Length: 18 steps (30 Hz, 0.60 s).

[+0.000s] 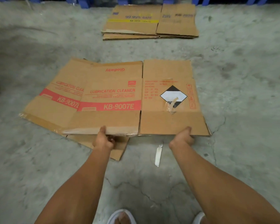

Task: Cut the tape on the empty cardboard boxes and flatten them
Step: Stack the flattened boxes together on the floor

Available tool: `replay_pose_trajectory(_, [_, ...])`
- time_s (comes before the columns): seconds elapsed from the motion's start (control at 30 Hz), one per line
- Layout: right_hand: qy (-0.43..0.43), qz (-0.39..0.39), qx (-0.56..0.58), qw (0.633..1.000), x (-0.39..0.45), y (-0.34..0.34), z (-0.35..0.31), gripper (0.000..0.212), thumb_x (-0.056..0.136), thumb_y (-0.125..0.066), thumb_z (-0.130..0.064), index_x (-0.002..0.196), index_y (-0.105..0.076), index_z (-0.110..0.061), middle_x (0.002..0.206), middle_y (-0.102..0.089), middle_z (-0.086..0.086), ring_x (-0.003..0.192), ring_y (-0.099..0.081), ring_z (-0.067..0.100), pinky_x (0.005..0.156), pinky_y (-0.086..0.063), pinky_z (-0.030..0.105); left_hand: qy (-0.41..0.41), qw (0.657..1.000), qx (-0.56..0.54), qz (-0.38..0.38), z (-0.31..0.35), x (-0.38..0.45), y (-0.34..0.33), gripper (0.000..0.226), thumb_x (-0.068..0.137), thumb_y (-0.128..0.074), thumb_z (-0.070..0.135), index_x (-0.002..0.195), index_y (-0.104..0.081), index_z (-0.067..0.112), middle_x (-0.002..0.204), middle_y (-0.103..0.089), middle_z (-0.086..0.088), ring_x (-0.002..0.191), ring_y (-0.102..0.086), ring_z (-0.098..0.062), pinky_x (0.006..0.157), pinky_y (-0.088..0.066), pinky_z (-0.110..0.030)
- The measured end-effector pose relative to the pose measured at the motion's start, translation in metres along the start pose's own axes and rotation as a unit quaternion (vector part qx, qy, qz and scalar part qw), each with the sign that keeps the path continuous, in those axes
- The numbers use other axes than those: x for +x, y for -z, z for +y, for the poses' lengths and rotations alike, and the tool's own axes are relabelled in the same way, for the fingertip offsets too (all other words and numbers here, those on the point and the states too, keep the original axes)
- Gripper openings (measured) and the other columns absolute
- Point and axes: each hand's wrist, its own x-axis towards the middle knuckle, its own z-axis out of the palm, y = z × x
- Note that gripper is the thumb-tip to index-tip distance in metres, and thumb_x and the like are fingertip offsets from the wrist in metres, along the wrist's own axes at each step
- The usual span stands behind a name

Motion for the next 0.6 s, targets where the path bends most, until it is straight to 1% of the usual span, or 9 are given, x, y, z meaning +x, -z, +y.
replay_pose_trajectory(0.07, [0.020,-0.040,0.010,0.999,-0.003,-0.003,0.001,0.055,0.094,-0.047,-0.052,0.125,-0.059,-0.008,0.126,-0.063,0.012,0.092,-0.054,0.027,0.084,-0.043,0.033,-0.018,0.999,-0.014,-0.043,0.011,-0.009,-0.007,0.032,0.090,-0.067,0.023,0.116,-0.051,0.015,0.098,-0.055,-0.005,0.070,-0.050,-0.015,0.063,-0.051,-0.028])
replay_pose_trajectory(0.13, [-0.004,-0.045,0.040,0.998,-0.009,-0.007,0.002,0.058,0.094,-0.044,-0.055,0.129,-0.059,-0.011,0.131,-0.060,0.011,0.102,-0.056,0.028,0.093,-0.043,0.034,-0.037,0.997,-0.027,-0.066,0.026,-0.021,-0.018,0.027,0.096,-0.060,0.018,0.119,-0.050,0.009,0.102,-0.056,-0.010,0.085,-0.055,-0.024,0.090,-0.051,-0.043])
replay_pose_trajectory(0.17, [-0.017,-0.043,0.060,0.997,-0.016,-0.008,0.002,0.059,0.095,-0.043,-0.056,0.133,-0.057,-0.013,0.136,-0.057,0.010,0.111,-0.056,0.029,0.100,-0.042,0.036,-0.042,0.995,-0.039,-0.080,0.035,-0.025,-0.021,0.028,0.098,-0.057,0.017,0.123,-0.049,0.007,0.106,-0.057,-0.012,0.095,-0.055,-0.028,0.096,-0.048,-0.049])
replay_pose_trajectory(0.23, [-0.054,-0.057,0.088,0.993,-0.030,-0.015,0.003,0.062,0.095,-0.042,-0.059,0.141,-0.049,-0.017,0.146,-0.049,0.009,0.126,-0.050,0.031,0.111,-0.035,0.041,-0.067,0.992,-0.072,-0.084,0.056,-0.033,-0.026,0.041,0.098,-0.057,0.019,0.134,-0.046,0.004,0.120,-0.059,-0.013,0.105,-0.055,-0.032,0.092,-0.048,-0.053])
replay_pose_trajectory(0.3, [-0.091,-0.084,0.103,0.987,-0.041,-0.020,0.005,0.065,0.094,-0.042,-0.062,0.144,-0.045,-0.021,0.147,-0.048,0.007,0.126,-0.050,0.029,0.111,-0.035,0.039,-0.097,0.990,-0.079,-0.072,0.079,-0.038,-0.032,0.045,0.097,-0.060,0.020,0.136,-0.045,0.004,0.124,-0.060,-0.015,0.100,-0.059,-0.032,0.086,-0.051,-0.054])
replay_pose_trajectory(0.37, [-0.111,-0.126,0.106,0.980,-0.049,-0.022,0.006,0.065,0.093,-0.043,-0.064,0.142,-0.046,-0.022,0.127,-0.059,0.003,0.100,-0.058,0.020,0.090,-0.044,0.029,-0.131,0.984,-0.089,-0.084,0.100,-0.051,-0.039,0.041,0.097,-0.060,0.019,0.133,-0.046,0.005,0.118,-0.060,-0.017,0.093,-0.061,-0.030,0.088,-0.052,-0.054])
replay_pose_trajectory(0.43, [-0.139,-0.187,0.133,0.963,-0.058,-0.028,0.011,0.063,0.094,-0.045,-0.062,0.142,-0.046,-0.021,0.114,-0.058,0.000,0.080,-0.052,0.011,0.073,-0.043,0.022,-0.159,0.977,-0.088,-0.109,0.124,-0.060,-0.047,0.032,0.097,-0.059,0.016,0.126,-0.047,0.008,0.108,-0.062,-0.016,0.086,-0.062,-0.027,0.086,-0.053,-0.053])
replay_pose_trajectory(0.53, [-0.161,-0.282,0.152,0.933,-0.077,-0.033,0.041,0.054,0.095,-0.053,-0.053,0.139,-0.052,-0.021,0.122,-0.060,0.005,0.083,-0.055,0.011,0.067,-0.045,0.019,-0.178,0.968,-0.078,-0.159,0.169,-0.054,-0.043,0.027,0.099,-0.054,0.008,0.124,-0.048,0.013,0.099,-0.063,-0.011,0.086,-0.065,-0.025,0.063,-0.060,-0.047])
replay_pose_trajectory(0.6, [-0.175,-0.325,0.133,0.920,-0.090,-0.032,0.064,0.053,0.093,-0.060,-0.044,0.139,-0.052,-0.019,0.118,-0.060,0.008,0.084,-0.055,0.013,0.067,-0.046,0.021,-0.188,0.968,-0.069,-0.149,0.196,-0.039,-0.029,0.032,0.098,-0.054,0.007,0.130,-0.048,0.010,0.107,-0.064,-0.014,0.092,-0.066,-0.028,0.059,-0.059,-0.046])
